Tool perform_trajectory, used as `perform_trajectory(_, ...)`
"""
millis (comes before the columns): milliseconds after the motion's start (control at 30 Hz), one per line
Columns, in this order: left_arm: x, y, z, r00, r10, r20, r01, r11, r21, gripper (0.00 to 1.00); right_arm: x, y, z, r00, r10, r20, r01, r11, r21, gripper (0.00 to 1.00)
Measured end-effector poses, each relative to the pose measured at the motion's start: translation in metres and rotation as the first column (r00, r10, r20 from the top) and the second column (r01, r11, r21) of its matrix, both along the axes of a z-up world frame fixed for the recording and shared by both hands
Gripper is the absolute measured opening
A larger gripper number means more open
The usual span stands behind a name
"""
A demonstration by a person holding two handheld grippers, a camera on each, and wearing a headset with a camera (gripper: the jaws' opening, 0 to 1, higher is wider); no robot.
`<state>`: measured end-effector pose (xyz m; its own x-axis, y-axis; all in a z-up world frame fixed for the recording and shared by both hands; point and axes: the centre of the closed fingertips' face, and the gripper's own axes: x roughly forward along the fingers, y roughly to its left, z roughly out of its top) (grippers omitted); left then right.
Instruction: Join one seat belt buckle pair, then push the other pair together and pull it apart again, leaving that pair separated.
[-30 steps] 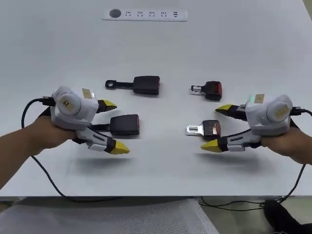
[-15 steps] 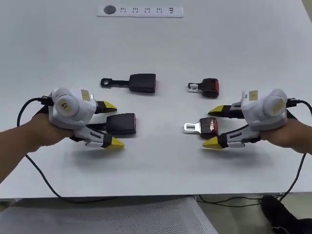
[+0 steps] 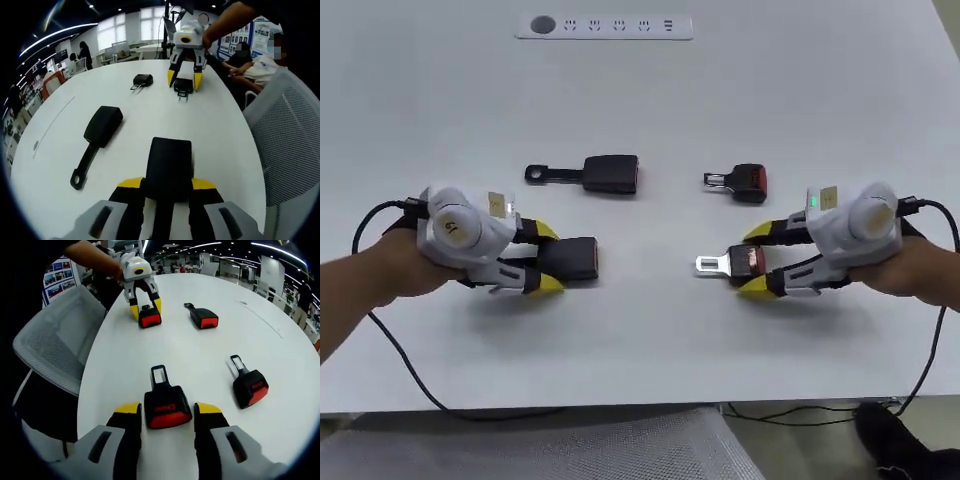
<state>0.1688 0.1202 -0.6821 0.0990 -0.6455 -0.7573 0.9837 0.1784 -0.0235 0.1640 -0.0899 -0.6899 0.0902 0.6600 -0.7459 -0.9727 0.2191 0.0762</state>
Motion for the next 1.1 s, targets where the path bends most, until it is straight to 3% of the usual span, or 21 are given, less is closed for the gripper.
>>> perform_trajectory(67, 0.0, -0.001, 0.0, 1.0, -0.029, 0.011, 0.029, 1.0, 0.0, 0.34, 0.0, -0.002, -0.001, 1.0, -0.008, -0.003, 0.008, 1.0, -0.014, 0.35)
perform_trajectory(300, -0.001, 0.0, 0.002, 0.998, -0.068, 0.002, 0.068, 0.997, 0.036, 0.34, 0.0, -0.002, -0.002, 1.0, 0.007, 0.003, -0.007, 0.999, -0.033, 0.34)
perform_trajectory(767, 0.002, 0.005, -0.004, 0.997, -0.079, -0.013, 0.08, 0.995, 0.063, 0.33, 0.002, -0.003, -0.003, 1.0, 0.021, -0.002, -0.021, 0.997, -0.075, 0.34)
perform_trajectory(1100, 0.002, 0.006, -0.004, 0.997, -0.071, -0.02, 0.073, 0.994, 0.076, 0.33, 0.004, 0.018, -0.001, 1.0, -0.007, 0.002, 0.007, 0.998, -0.064, 0.34)
